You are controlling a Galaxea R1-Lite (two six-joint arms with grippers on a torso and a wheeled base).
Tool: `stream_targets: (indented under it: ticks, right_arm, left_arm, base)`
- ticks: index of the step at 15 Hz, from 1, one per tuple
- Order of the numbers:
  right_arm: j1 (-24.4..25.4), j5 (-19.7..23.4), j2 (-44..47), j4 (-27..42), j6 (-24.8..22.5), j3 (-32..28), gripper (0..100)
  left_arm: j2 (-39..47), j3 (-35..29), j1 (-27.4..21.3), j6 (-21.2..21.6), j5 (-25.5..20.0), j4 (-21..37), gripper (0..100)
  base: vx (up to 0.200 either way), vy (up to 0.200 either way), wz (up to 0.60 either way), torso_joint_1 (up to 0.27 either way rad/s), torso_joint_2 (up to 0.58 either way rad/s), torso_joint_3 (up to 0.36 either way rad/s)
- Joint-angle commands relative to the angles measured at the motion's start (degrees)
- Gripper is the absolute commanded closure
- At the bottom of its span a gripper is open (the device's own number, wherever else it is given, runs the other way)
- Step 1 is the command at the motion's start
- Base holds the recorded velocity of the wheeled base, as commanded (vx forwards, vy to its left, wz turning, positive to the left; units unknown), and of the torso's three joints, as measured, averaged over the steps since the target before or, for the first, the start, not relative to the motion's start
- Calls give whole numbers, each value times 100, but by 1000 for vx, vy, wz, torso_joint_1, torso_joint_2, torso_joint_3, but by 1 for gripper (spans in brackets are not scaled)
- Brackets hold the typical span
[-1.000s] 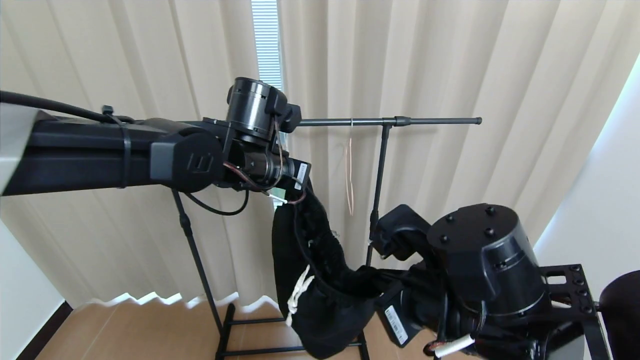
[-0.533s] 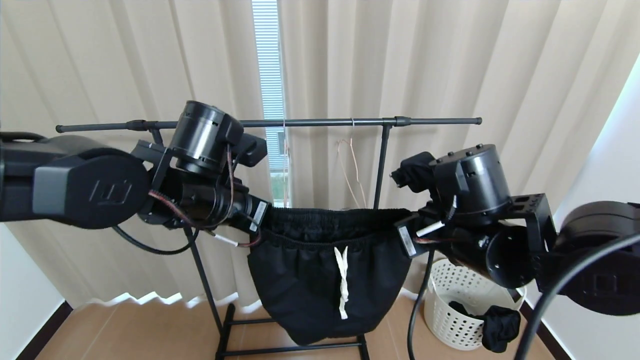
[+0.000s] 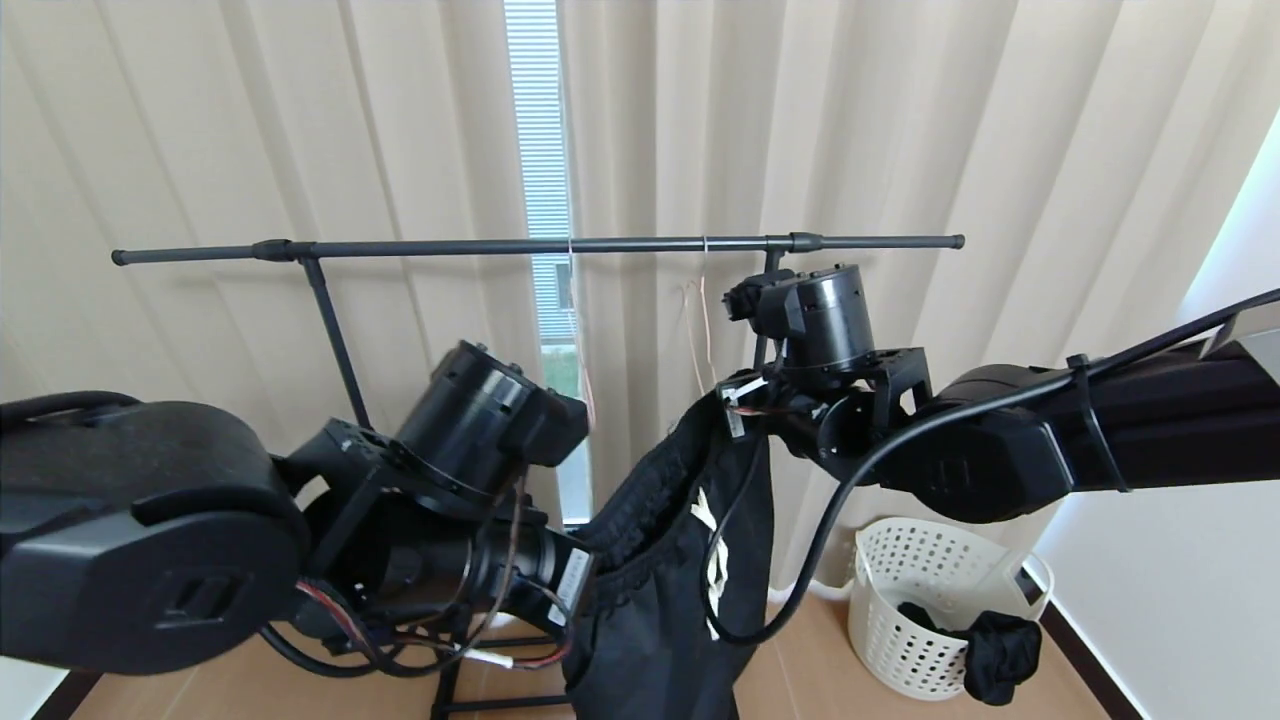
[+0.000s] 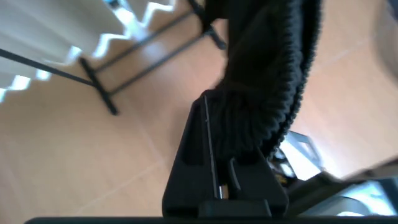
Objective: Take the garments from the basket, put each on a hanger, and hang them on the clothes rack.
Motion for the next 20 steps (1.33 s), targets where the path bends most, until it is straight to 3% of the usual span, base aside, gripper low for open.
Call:
stream_targets:
  ticks: [1, 6, 12, 15, 20]
  right_arm:
    - [108, 11, 298, -30, 270, -207, 100]
    - [248, 134, 289, 23, 806, -321, 100]
    - [55, -51, -63, 49, 788, -93, 100]
    - [-138, -174, -915, 49, -47, 329, 100]
    - [-191, -657, -713, -268, -64, 742, 100]
  left_arm:
    - [418, -128, -520, -474, -9, -3, 100]
    - [928, -646, -599, -1028, -27, -3, 100]
    - [893, -655, -124, -1045, 35, 6, 100]
    - [1007, -778, 412, -993, 44, -241, 100]
    - [1227, -963, 948, -377, 35, -812, 100]
  base:
    - [0, 0, 0, 0, 0, 0]
    - [0, 0, 0, 0, 0, 0]
    - [0, 0, 0, 0, 0, 0]
    - [0, 0, 0, 0, 0, 0]
    - [0, 0, 0, 0, 0, 0]
